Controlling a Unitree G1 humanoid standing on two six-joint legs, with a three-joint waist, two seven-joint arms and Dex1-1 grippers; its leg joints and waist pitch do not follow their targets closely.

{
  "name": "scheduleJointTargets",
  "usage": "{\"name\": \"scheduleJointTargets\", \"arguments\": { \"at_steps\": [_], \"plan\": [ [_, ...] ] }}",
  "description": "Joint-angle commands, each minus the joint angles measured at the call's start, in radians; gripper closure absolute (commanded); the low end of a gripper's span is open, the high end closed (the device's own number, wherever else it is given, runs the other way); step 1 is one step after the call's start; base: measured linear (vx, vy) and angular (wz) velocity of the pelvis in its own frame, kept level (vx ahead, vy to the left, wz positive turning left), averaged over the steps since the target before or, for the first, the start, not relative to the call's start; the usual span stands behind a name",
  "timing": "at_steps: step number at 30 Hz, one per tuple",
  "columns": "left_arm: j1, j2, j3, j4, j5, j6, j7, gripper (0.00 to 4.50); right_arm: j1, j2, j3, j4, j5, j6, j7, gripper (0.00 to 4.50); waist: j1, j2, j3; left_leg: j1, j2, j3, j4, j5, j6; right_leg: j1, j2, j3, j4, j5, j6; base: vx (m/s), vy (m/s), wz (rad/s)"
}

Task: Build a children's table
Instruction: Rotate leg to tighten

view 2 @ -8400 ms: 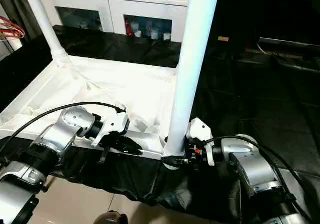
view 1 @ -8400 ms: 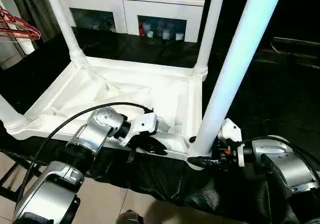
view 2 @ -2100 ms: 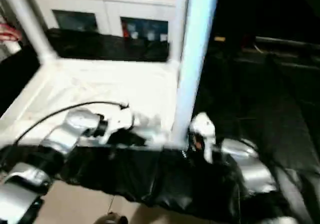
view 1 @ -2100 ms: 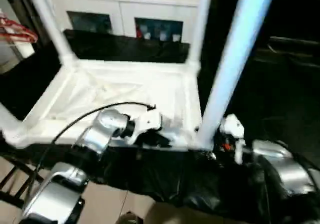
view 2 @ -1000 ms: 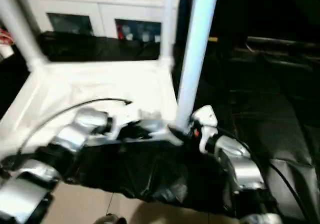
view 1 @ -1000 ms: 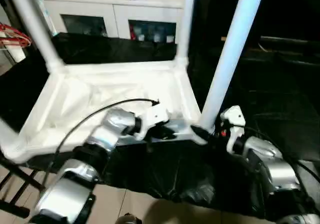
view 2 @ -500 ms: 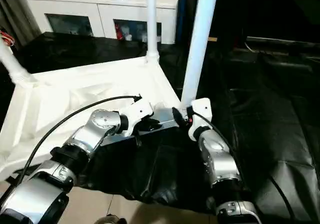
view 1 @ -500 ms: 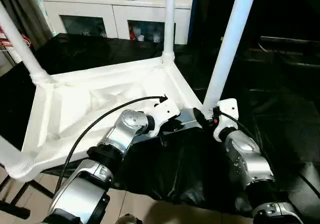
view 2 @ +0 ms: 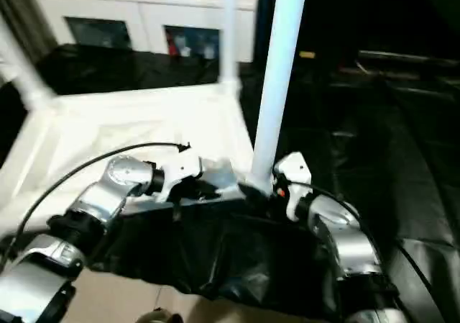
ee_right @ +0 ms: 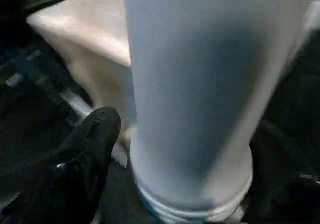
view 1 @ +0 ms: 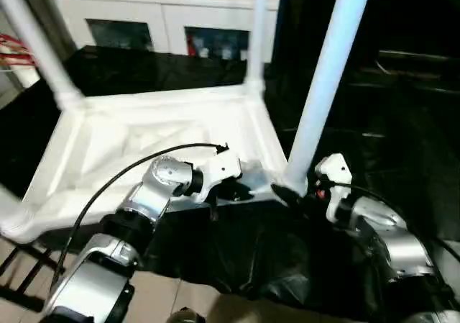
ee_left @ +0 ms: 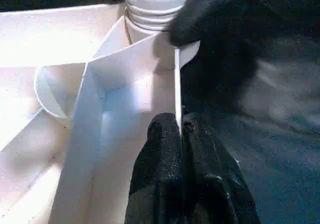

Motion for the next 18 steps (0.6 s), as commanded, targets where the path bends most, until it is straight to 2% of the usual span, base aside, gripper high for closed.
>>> {"name": "scheduleJointTargets", "arguments": {
  "at_steps": [1, 5, 6, 10, 15, 18],
  "plan": [
    [-0.015, -0.009, -0.028, -0.037, -0.015, -0.026, -0.041, 4.5, 0.015, 0.004, 0.113, -0.065, 0.023, 0.005, 0.145, 0.73, 0.002, -0.01, -0.065, 0.026, 0.043, -0.008, -0.072, -0.337, 0.041, 0.039, -0.063, 0.046, -0.072, -0.357, -0.186, 0.0, 0.0, 0.0],
    [-0.01, 0.039, -0.042, -0.061, -0.023, -0.029, -0.135, 4.5, 0.033, -0.075, 0.14, -0.12, 0.043, 0.017, 0.266, 0.73, 0.011, -0.011, -0.065, 0.027, 0.046, -0.01, -0.075, -0.353, 0.034, 0.041, -0.064, 0.048, -0.073, -0.368, -0.181, 0.0, 0.0, 0.0],
    [-0.008, 0.046, -0.044, -0.067, -0.027, -0.031, -0.15, 4.5, 0.035, -0.09, 0.146, -0.134, 0.048, 0.026, 0.288, 0.73, 0.013, -0.011, -0.065, 0.023, 0.046, -0.012, -0.076, -0.352, 0.034, 0.043, -0.064, 0.048, -0.07, -0.367, -0.181, 0.0, 0.0, 0.0],
    [-0.005, 0.053, -0.045, -0.074, -0.035, -0.032, -0.171, 4.5, 0.038, -0.111, 0.156, -0.156, 0.052, 0.044, 0.318, 0.73, 0.017, -0.013, -0.066, 0.023, 0.045, -0.012, -0.075, -0.345, 0.027, 0.042, -0.068, 0.048, -0.07, -0.38, -0.182, 0.0, 0.0, 0.0],
    [0.003, 0.073, -0.048, -0.094, -0.047, -0.035, -0.222, 4.5, 0.046, -0.146, 0.176, -0.198, 0.058, 0.077, 0.376, 1.3, 0.019, -0.015, -0.067, 0.021, 0.045, -0.012, -0.074, -0.323, 0.034, 0.043, -0.066, 0.048, -0.067, -0.356, -0.186, 0.0, 0.0, 0.0],
    [0.004, 0.082, -0.049, -0.101, -0.053, -0.032, -0.242, 4.5, 0.049, -0.157, 0.182, -0.213, 0.069, 0.089, 0.391, 1.41, 0.021, -0.014, -0.069, 0.02, 0.045, -0.011, -0.072, -0.306, 0.036, 0.043, -0.066, 0.048, -0.064, -0.338, -0.19, 0.0, 0.0, 0.0]
  ]
}}
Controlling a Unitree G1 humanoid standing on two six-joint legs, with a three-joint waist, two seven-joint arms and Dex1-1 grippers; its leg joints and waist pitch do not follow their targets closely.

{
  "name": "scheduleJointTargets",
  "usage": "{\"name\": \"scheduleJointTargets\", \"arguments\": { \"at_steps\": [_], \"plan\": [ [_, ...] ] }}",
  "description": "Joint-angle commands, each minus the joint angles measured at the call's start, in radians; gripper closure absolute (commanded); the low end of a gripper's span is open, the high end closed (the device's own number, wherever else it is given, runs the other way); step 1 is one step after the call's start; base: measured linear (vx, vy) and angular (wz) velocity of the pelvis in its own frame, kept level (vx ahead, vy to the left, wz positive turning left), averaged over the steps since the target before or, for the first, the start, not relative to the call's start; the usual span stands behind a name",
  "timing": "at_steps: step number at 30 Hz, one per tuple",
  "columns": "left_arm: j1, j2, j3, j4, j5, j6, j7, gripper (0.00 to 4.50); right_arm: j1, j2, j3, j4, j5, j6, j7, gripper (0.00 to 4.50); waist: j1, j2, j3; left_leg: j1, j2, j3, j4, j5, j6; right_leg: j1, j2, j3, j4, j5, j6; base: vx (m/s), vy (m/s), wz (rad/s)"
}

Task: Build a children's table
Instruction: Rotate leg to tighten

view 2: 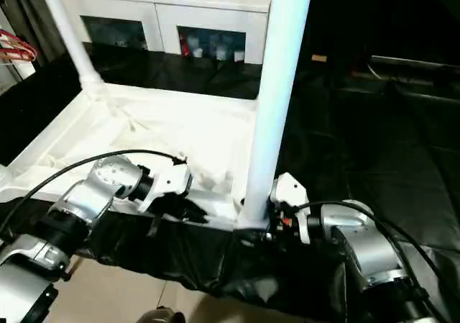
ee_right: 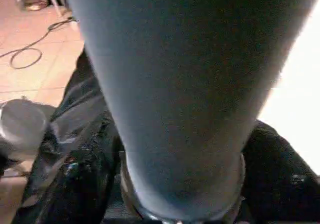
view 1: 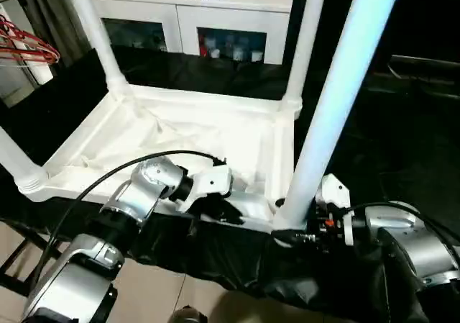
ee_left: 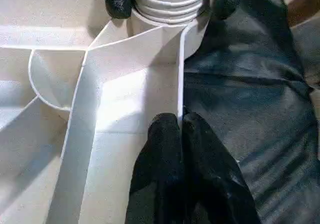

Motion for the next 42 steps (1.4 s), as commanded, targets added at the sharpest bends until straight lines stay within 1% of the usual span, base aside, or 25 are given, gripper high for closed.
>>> {"name": "scheduleJointTargets", "arguments": {
  "at_steps": [1, 3, 9, 11, 12, 13, 14, 15, 16, 17, 18, 19, 20, 22, 24, 27, 29, 30, 31, 32, 34, 35, 39, 41, 42],
  "plan": [
    [-0.011, -0.003, 0.007, -0.039, -0.019, -0.002, 0.013, 4.5, 0.015, 0.005, 0.062, -0.063, 0.03, 0.016, 0.067, 1.46, 0.0, -0.012, -0.07, 0.023, 0.046, -0.012, -0.072, -0.303, 0.037, 0.041, -0.065, 0.047, -0.064, -0.323, -0.199, 0.0, 0.0, 0.0],
    [-0.009, -0.001, 0.007, -0.042, -0.021, 0.0, 0.007, 4.5, 0.018, 0.004, 0.062, -0.071, 0.033, 0.023, 0.072, 1.7, 0.001, -0.013, -0.07, 0.022, 0.045, -0.011, -0.071, -0.3, 0.039, 0.041, -0.065, 0.047, -0.063, -0.315, -0.202, 0.0, 0.0, 0.0],
    [-0.005, -0.032, 0.024, -0.042, -0.025, 0.021, 0.065, 4.5, 0.032, 0.042, 0.047, -0.065, 0.028, 0.025, 0.011, 1.83, 0.002, -0.014, -0.071, 0.021, 0.045, -0.011, -0.07, -0.29, 0.039, 0.042, -0.066, 0.046, -0.062, -0.31, -0.2, 0.0, 0.0, 0.0],
    [-0.005, -0.039, 0.028, -0.039, -0.024, 0.026, 0.082, 4.5, 0.033, 0.052, 0.042, -0.059, 0.026, 0.023, -0.008, 1.83, 0.001, -0.014, -0.07, 0.02, 0.044, -0.012, -0.071, -0.296, 0.037, 0.042, -0.066, 0.045, -0.064, -0.324, -0.197, 0.0, 0.0, 0.0],
    [-0.009, -0.051, 0.033, -0.029, -0.015, 0.038, 0.118, 4.5, 0.031, 0.073, 0.03, -0.045, 0.024, 0.016, -0.043, 1.83, -0.001, -0.014, -0.067, 0.023, 0.043, -0.011, -0.072, -0.321, 0.029, 0.038, -0.067, 0.045, -0.069, -0.369, -0.187, 0.0, 0.0, 0.0],
    [-0.014, -0.07, 0.041, -0.013, -0.007, 0.05, 0.168, 4.5, 0.024, 0.11, 0.009, -0.016, 0.013, 0.003, -0.111, 1.83, -0.002, -0.014, -0.067, 0.023, 0.043, -0.013, -0.073, -0.329, 0.024, 0.039, -0.068, 0.044, -0.071, -0.386, -0.183, 0.0, 0.0, 0.0],
    [-0.014, -0.07, 0.041, -0.013, -0.007, 0.05, 0.168, 4.5, 0.024, 0.11, 0.009, -0.016, 0.013, 0.003, -0.111, 1.83, -0.007, -0.015, -0.064, 0.023, 0.041, -0.013, -0.075, -0.346, 0.015, 0.036, -0.067, 0.043, -0.075, -0.417, -0.174, 0.0, 0.0, 0.0],
    [-0.021, -0.103, 0.052, 0.009, 0.009, 0.07, 0.25, 4.5, 0.004, 0.178, -0.032, 0.046, -0.012, -0.013, -0.252, 1.83, -0.013, -0.017, -0.063, 0.026, 0.039, -0.015, -0.076, -0.363, 0.003, 0.035, -0.07, 0.041, -0.081, -0.456, -0.161, 0.0, 0.0, 0.0],
    [-0.023, -0.117, 0.056, 0.017, 0.015, 0.08, 0.283, 4.5, -0.007, 0.206, -0.049, 0.076, -0.023, -0.021, -0.312, 1.83, -0.016, -0.016, -0.061, 0.028, 0.038, -0.016, -0.076, -0.374, -0.004, 0.032, -0.071, 0.041, -0.083, -0.477, -0.156, 0.0, 0.0, 0.0],
    [-0.026, -0.133, 0.058, 0.024, 0.021, 0.088, 0.314, 4.5, -0.019, 0.234, -0.067, 0.107, -0.034, -0.026, -0.373, 1.84, -0.028, -0.017, -0.058, 0.028, 0.035, -0.022, -0.078, -0.407, -0.017, 0.034, -0.071, 0.033, -0.089, -0.534, -0.138, 0.0, 0.0, 0.0],
    [-0.028, -0.148, 0.062, 0.029, 0.025, 0.095, 0.342, 4.5, -0.028, 0.255, -0.079, 0.131, -0.043, -0.024, -0.421, 1.84, -0.037, -0.019, -0.058, 0.023, 0.031, -0.026, -0.08, -0.413, -0.02, 0.041, -0.071, 0.027, -0.094, -0.567, -0.112, -0.068, 0.012, -0.13],
    [-0.028, -0.149, 0.062, 0.03, 0.026, 0.096, 0.345, 4.5, -0.029, 0.257, -0.08, 0.133, -0.044, -0.024, -0.426, 1.84, -0.04, -0.018, -0.057, 0.023, 0.031, -0.026, -0.08, -0.415, -0.019, 0.039, -0.07, 0.027, -0.096, -0.576, -0.103, 0.0, 0.0, 0.0],
    [-0.03, -0.158, 0.064, 0.032, 0.028, 0.101, 0.362, 4.5, -0.033, 0.269, -0.087, 0.145, -0.048, -0.022, -0.452, 1.84, -0.044, -0.018, -0.057, 0.028, 0.03, -0.025, -0.078, -0.428, -0.013, 0.035, -0.072, 0.026, -0.104, -0.593, -0.093, 0.0, 0.0, 0.0],
    [-0.033, -0.175, 0.068, 0.038, 0.029, 0.109, 0.389, 4.5, -0.039, 0.284, -0.09, 0.16, -0.057, -0.024, -0.484, 1.84, -0.05, -0.019, -0.056, 0.033, 0.028, -0.023, -0.075, -0.438, -0.007, 0.028, -0.069, 0.026, -0.109, -0.596, -0.092, 0.0, 0.0, 0.0],
    [-0.049, -0.236, 0.076, 0.06, 0.043, 0.127, 0.498, 4.5, -0.071, 0.359, -0.107, 0.234, -0.104, -0.02, -0.664, 1.84, -0.06, -0.019, -0.054, 0.033, 0.023, -0.023, -0.072, -0.443, -0.007, 0.025, -0.069, 0.02, -0.114, -0.623, -0.088, 0.0, 0.0, 0.0],
    [-0.047, -0.268, 0.07, 0.063, 0.069, 0.127, 0.559, 4.5, -0.096, 0.412, -0.116, 0.294, -0.148, -0.05, -0.773, 1.84, -0.07, -0.016, -0.052, 0.037, 0.023, -0.027, -0.071, -0.471, -0.012, 0.022, -0.068, 0.011, -0.123, -0.664, -0.062, 0.0, 0.0, 0.0],
    [-0.037, -0.281, 0.063, 0.054, 0.083, 0.128, 0.577, 4.5, -0.111, 0.44, -0.132, 0.329, -0.159, -0.066, -0.822, 1.84, -0.076, -0.015, -0.052, 0.037, 0.022, -0.029, -0.072, -0.49, -0.009, 0.023, -0.067, 0.007, -0.126, -0.665, -0.054, 0.0, 0.0, 0.0],
    [-0.034, -0.283, 0.06, 0.051, 0.086, 0.129, 0.581, 4.5, -0.115, 0.446, -0.137, 0.338, -0.158, -0.069, -0.832, 1.28, -0.082, -0.014, -0.052, 0.037, 0.023, -0.031, -0.075, -0.502, -0.009, 0.025, -0.067, 0.004, -0.127, -0.654, -0.054, 0.0, 0.0, 0.0],
    [-0.026, -0.285, 0.052, 0.043, 0.089, 0.129, 0.59, 4.5, -0.123, 0.456, -0.141, 0.348, -0.148, -0.077, -0.83, 1.28, -0.084, -0.011, -0.053, 0.039, 0.026, -0.031, -0.078, -0.515, -0.007, 0.026, -0.066, 0.004, -0.127, -0.637, -0.056, 0.0, 0.0, 0.0],
    [-0.021, -0.284, 0.049, 0.038, 0.088, 0.127, 0.59, 4.5, -0.124, 0.458, -0.14, 0.347, -0.143, -0.077, -0.824, 1.11, -0.086, -0.01, -0.053, 0.038, 0.027, -0.031, -0.08, -0.519, -0.005, 0.028, -0.065, 0.004, -0.126, -0.624, -0.059, 0.0, 0.0, 0.0],
    [-0.015, -0.283, 0.048, 0.033, 0.086, 0.125, 0.586, 4.5, -0.126, 0.459, -0.136, 0.347, -0.143, -0.081, -0.823, 1.04, -0.086, -0.01, -0.053, 0.037, 0.028, -0.031, -0.083, -0.525, -0.004, 0.028, -0.065, 0.006, -0.125, -0.604, -0.065, 0.0, 0.0, 0.0],
    [-0.003, -0.275, 0.047, 0.024, 0.08, 0.105, 0.565, 4.5, -0.126, 0.452, -0.123, 0.341, -0.155, -0.089, -0.811, 1.04, -0.088, -0.014, -0.053, 0.036, 0.028, -0.032, -0.086, -0.537, -0.005, 0.029, -0.065, 0.007, -0.122, -0.593, -0.07, 0.0, 0.0, 0.0],
    [0.008, -0.254, 0.044, 0.014, 0.067, 0.064, 0.515, 4.5, -0.122, 0.429, -0.103, 0.323, -0.166, -0.115, -0.763, 0.66, -0.086, -0.014, -0.057, 0.03, 0.029, -0.033, -0.09, -0.52, 0.0, 0.032, -0.071, 0.017, -0.113, -0.545, -0.085, 0.0, 0.0, 0.0],
    [0.014, -0.234, 0.044, 0.005, 0.06, 0.051, 0.477, 4.5, -0.116, 0.406, -0.092, 0.308, -0.154, -0.137, -0.7, 0.66, -0.083, -0.015, -0.061, 0.025, 0.029, -0.029, -0.09, -0.487, 0.011, 0.035, -0.072, 0.024, -0.106, -0.489, -0.106, 0.0, 0.0, 0.0],
    [0.014, -0.234, 0.044, 0.005, 0.06, 0.051, 0.477, 4.5, -0.116, 0.406, -0.092, 0.308, -0.154, -0.137, -0.7, 0.66, -0.08, -0.015, -0.062, 0.023, 0.03, -0.025, -0.089, -0.456, 0.017, 0.035, -0.071, 0.029, -0.1, -0.443, -0.125, 0.0, 0.0, 0.0]
  ]
}}
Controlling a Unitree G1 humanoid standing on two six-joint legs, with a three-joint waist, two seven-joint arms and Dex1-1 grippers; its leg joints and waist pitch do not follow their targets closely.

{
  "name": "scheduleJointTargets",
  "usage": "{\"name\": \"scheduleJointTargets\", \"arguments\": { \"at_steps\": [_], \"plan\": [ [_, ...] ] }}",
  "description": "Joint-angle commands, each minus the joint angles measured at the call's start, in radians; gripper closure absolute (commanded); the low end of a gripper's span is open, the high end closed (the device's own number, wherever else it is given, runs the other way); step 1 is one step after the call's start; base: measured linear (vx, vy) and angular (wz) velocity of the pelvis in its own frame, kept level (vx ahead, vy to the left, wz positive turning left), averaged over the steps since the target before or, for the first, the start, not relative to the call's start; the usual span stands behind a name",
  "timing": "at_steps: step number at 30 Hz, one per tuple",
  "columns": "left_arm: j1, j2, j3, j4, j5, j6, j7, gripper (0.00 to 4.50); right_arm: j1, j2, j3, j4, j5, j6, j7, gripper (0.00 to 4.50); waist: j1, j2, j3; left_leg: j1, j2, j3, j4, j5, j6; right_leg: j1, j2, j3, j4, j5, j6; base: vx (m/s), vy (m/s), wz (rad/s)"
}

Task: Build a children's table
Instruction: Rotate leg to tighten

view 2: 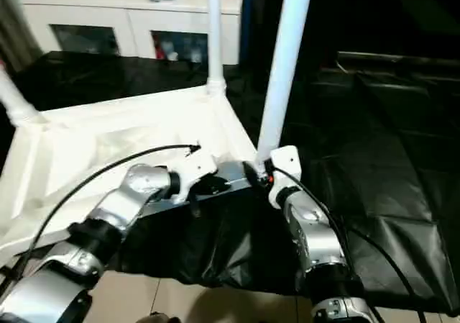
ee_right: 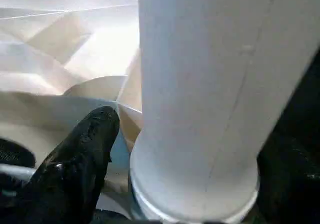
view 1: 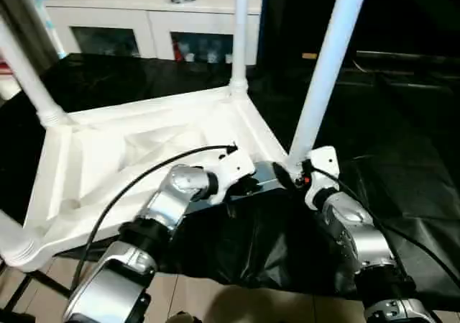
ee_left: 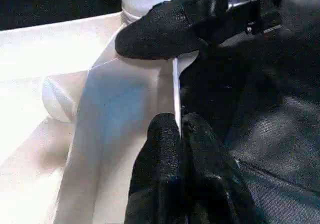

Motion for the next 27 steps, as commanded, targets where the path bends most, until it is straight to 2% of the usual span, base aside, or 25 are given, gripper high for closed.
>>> {"name": "scheduleJointTargets", "arguments": {
  "at_steps": [1, 2, 3, 4, 5, 6, 8, 9, 10, 11, 13, 14, 18, 20, 22, 27],
  "plan": [
    [-0.004, -0.02, -0.042, -0.052, -0.031, -0.048, -0.064, 4.5, 0.018, 0.005, 0.115, -0.035, 0.017, -0.007, 0.144, 0.66, 0.005, -0.013, -0.063, 0.022, 0.043, -0.02, -0.086, -0.443, 0.019, 0.033, -0.056, 0.04, -0.073, -0.42, -0.137, 0.0, 0.0, 0.0],
    [-0.004, -0.018, -0.042, -0.052, -0.032, -0.049, -0.068, 4.5, 0.02, 0.001, 0.116, -0.039, 0.018, -0.007, 0.153, 0.66, 0.008, -0.015, -0.064, 0.02, 0.044, -0.018, -0.085, -0.427, 0.025, 0.035, -0.055, 0.041, -0.07, -0.396, -0.144, 0.0, 0.0, 0.0],
    [-0.004, 0.004, -0.044, -0.055, -0.04, -0.059, -0.107, 4.5, 0.04, -0.038, 0.133, -0.083, 0.038, -0.002, 0.245, 0.66, 0.014, -0.016, -0.066, 0.019, 0.046, -0.012, -0.08, -0.378, 0.045, 0.036, -0.054, 0.048, -0.059, -0.325, -0.172, 0.067, -0.033, 0.1],
    [-0.004, 0.015, -0.044, -0.057, -0.046, -0.061, -0.128, 4.5, 0.051, -0.062, 0.141, -0.105, 0.049, -0.001, 0.297, 0.66, 0.014, -0.016, -0.066, 0.019, 0.046, -0.012, -0.08, -0.378, 0.045, 0.036, -0.054, 0.048, -0.059, -0.325, -0.172, 0.0, 0.0, 0.0],
    [-0.005, 0.031, -0.042, -0.063, -0.058, -0.065, -0.168, 4.5, 0.064, -0.095, 0.149, -0.135, 0.069, 0.008, 0.366, 0.66, 0.022, -0.017, -0.068, 0.019, 0.047, -0.008, -0.075, -0.347, 0.067, 0.039, -0.053, 0.049, -0.054, -0.3, -0.19, 0.052, -0.033, 0.09],
    [-0.005, 0.035, -0.042, -0.065, -0.062, -0.066, -0.18, 4.5, 0.068, -0.105, 0.151, -0.143, 0.075, 0.01, 0.385, 0.66, 0.028, -0.019, -0.069, 0.016, 0.046, -0.005, -0.07, -0.317, 0.076, 0.04, -0.053, 0.05, -0.049, -0.279, -0.201, 0.0, 0.0, 0.0],
    [-0.008, 0.055, -0.043, -0.071, -0.072, -0.071, -0.225, 4.5, 0.083, -0.148, 0.161, -0.173, 0.097, 0.008, 0.465, 0.66, 0.035, -0.02, -0.069, 0.014, 0.047, -0.003, -0.067, -0.298, 0.083, 0.04, -0.052, 0.05, -0.046, -0.276, -0.205, 0.0, 0.0, 0.0],
    [-0.008, 0.058, -0.043, -0.071, -0.071, -0.073, -0.231, 4.5, 0.084, -0.154, 0.162, -0.174, 0.098, 0.003, 0.479, 0.66, 0.042, -0.016, -0.071, 0.018, 0.051, -0.001, -0.066, -0.286, 0.085, 0.038, -0.052, 0.05, -0.041, -0.271, -0.214, 0.0, 0.0, 0.0],
    [-0.011, 0.067, -0.044, -0.071, -0.075, -0.075, -0.251, 4.5, 0.088, -0.174, 0.167, -0.184, 0.11, 0.018, 0.521, 0.66, 0.045, -0.014, -0.072, 0.013, 0.052, -0.001, -0.065, -0.265, 0.081, 0.04, -0.051, 0.049, -0.038, -0.258, -0.216, 0.0, 0.0, 0.0],
    [-0.015, 0.081, -0.046, -0.07, -0.079, -0.081, -0.28, 4.5, 0.094, -0.204, 0.175, -0.2, 0.12, 0.031, 0.576, 0.66, 0.048, -0.017, -0.071, 0.013, 0.051, -0.001, -0.065, -0.263, 0.081, 0.045, -0.05, 0.047, -0.039, -0.263, -0.213, 0.0, 0.0, 0.0],
    [-0.018, 0.091, -0.047, -0.069, -0.082, -0.086, -0.3, 4.5, 0.098, -0.225, 0.182, -0.211, 0.127, 0.039, 0.614, 0.66, 0.057, -0.016, -0.07, 0.014, 0.054, -0.001, -0.066, -0.268, 0.081, 0.043, -0.049, 0.048, -0.038, -0.278, -0.205, 0.0, 0.0, 0.0],
    [-0.025, 0.109, -0.049, -0.067, -0.09, -0.091, -0.338, 4.5, 0.103, -0.266, 0.196, -0.236, 0.14, 0.06, 0.683, 0.66, 0.057, -0.016, -0.071, 0.014, 0.055, -0.001, -0.067, -0.275, 0.076, 0.042, -0.049, 0.047, -0.038, -0.285, -0.206, 0.0, 0.0, 0.0],
    [-0.034, 0.14, -0.054, -0.067, -0.107, -0.091, -0.418, 4.5, 0.105, -0.323, 0.222, -0.276, 0.155, 0.086, 0.784, 0.66, 0.062, -0.016, -0.068, 0.019, 0.058, -0.001, -0.071, -0.313, 0.062, 0.037, -0.049, 0.05, -0.042, -0.325, -0.202, 0.0, 0.0, 0.0],
    [-0.035, 0.144, -0.055, -0.066, -0.107, -0.091, -0.426, 4.5, 0.105, -0.327, 0.226, -0.279, 0.153, 0.077, 0.792, 0.66, 0.063, -0.018, -0.067, 0.02, 0.057, -0.001, -0.072, -0.326, 0.053, 0.037, -0.051, 0.05, -0.044, -0.353, -0.194, 0.0, 0.0, 0.0],
    [-0.042, 0.158, -0.059, -0.053, -0.101, -0.099, -0.447, 4.5, 0.103, -0.339, 0.235, -0.295, 0.167, 0.1, 0.825, 0.66, 0.063, -0.018, -0.066, 0.02, 0.057, -0.003, -0.073, -0.331, 0.046, 0.037, -0.053, 0.05, -0.046, -0.374, -0.188, 0.0, 0.0, 0.0],
    [-0.048, 0.173, -0.059, -0.05, -0.107, -0.1, -0.476, 4.5, 0.105, -0.346, 0.243, -0.312, 0.178, 0.127, 0.847, 0.8, 0.066, -0.018, -0.067, 0.019, 0.057, -0.003, -0.074, -0.328, 0.041, 0.038, -0.053, 0.051, -0.045, -0.364, -0.19, 0.0, 0.0, 0.0]
  ]
}}
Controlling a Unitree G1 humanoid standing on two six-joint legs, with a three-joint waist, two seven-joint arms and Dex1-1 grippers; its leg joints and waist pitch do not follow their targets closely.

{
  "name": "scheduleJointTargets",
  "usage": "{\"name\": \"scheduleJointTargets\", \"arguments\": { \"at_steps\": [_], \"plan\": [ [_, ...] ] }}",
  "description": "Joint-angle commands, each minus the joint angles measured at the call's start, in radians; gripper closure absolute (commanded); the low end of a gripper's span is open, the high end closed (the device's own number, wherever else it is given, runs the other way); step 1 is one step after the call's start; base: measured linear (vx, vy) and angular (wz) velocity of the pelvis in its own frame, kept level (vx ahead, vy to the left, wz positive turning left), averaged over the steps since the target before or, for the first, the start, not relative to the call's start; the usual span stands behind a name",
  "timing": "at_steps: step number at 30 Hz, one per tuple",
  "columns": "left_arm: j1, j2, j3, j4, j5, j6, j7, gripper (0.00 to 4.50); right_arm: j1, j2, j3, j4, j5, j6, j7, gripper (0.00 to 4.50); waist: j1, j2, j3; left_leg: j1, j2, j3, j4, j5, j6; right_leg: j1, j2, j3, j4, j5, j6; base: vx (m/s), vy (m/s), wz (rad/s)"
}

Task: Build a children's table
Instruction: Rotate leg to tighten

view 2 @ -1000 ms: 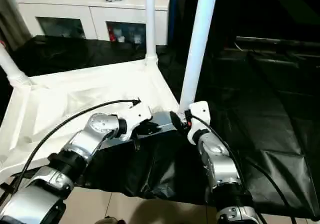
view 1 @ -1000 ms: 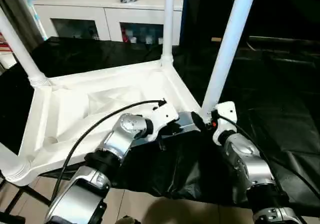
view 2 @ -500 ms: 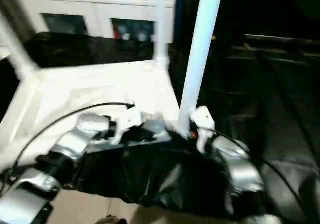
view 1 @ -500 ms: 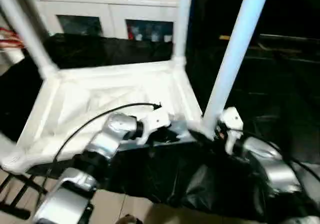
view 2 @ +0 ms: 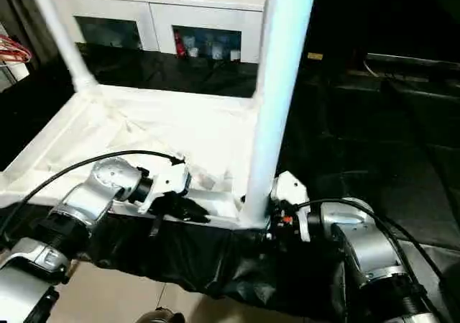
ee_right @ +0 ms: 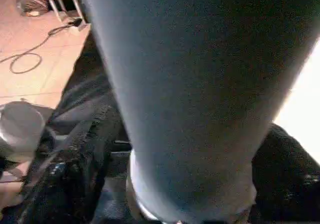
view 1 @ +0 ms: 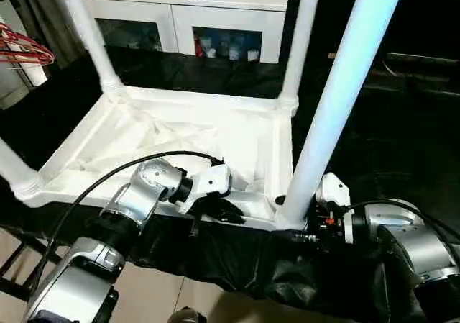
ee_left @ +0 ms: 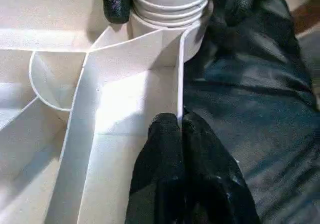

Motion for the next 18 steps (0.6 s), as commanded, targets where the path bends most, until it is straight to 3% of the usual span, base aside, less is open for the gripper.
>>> {"name": "scheduleJointTargets", "arguments": {
  "at_steps": [1, 5, 6, 10, 18],
  "plan": [
    [-0.038, -0.008, 0.001, -0.014, -0.015, -0.005, 0.016, 4.5, 0.009, 0.01, 0.057, -0.057, 0.025, 0.022, 0.053, 0.92, 0.002, -0.018, -0.067, 0.021, 0.047, -0.015, -0.072, -0.325, 0.041, 0.043, -0.056, 0.046, -0.068, -0.362, -0.196, 0.0, 0.0, 0.0],
    [-0.038, -0.01, 0.004, -0.014, -0.017, -0.004, 0.017, 4.5, 0.014, 0.011, 0.057, -0.065, 0.025, 0.029, 0.056, 1.23, 0.004, -0.019, -0.069, 0.022, 0.047, -0.015, -0.071, -0.312, 0.04, 0.043, -0.056, 0.046, -0.065, -0.341, -0.201, 0.0, 0.0, 0.0],
    [-0.037, -0.015, 0.009, -0.013, -0.016, -0.005, 0.03, 4.5, 0.018, 0.015, 0.058, -0.069, 0.024, 0.032, 0.052, 1.34, 0.006, -0.013, -0.069, 0.022, 0.047, -0.015, -0.071, -0.311, 0.039, 0.042, -0.056, 0.046, -0.064, -0.335, -0.204, 0.0, 0.0, 0.0],
    [-0.033, -0.035, 0.021, -0.01, -0.018, 0.003, 0.07, 4.5, 0.032, 0.032, 0.047, -0.067, 0.039, 0.038, 0.031, 1.64, 0.012, -0.016, -0.07, 0.022, 0.046, -0.013, -0.068, -0.303, 0.043, 0.042, -0.056, 0.046, -0.064, -0.322, -0.206, 0.0, 0.0, 0.0],
    [-0.045, -0.095, 0.052, 0.01, 0.005, 0.037, 0.228, 4.5, 0.022, 0.114, -0.006, -0.01, 0.024, 0.02, -0.116, 1.78, 0.009, -0.018, -0.064, 0.023, 0.044, -0.017, -0.073, -0.351, 0.019, 0.039, -0.059, 0.043, -0.075, -0.419, -0.176, 0.0, 0.0, 0.0]
  ]
}}
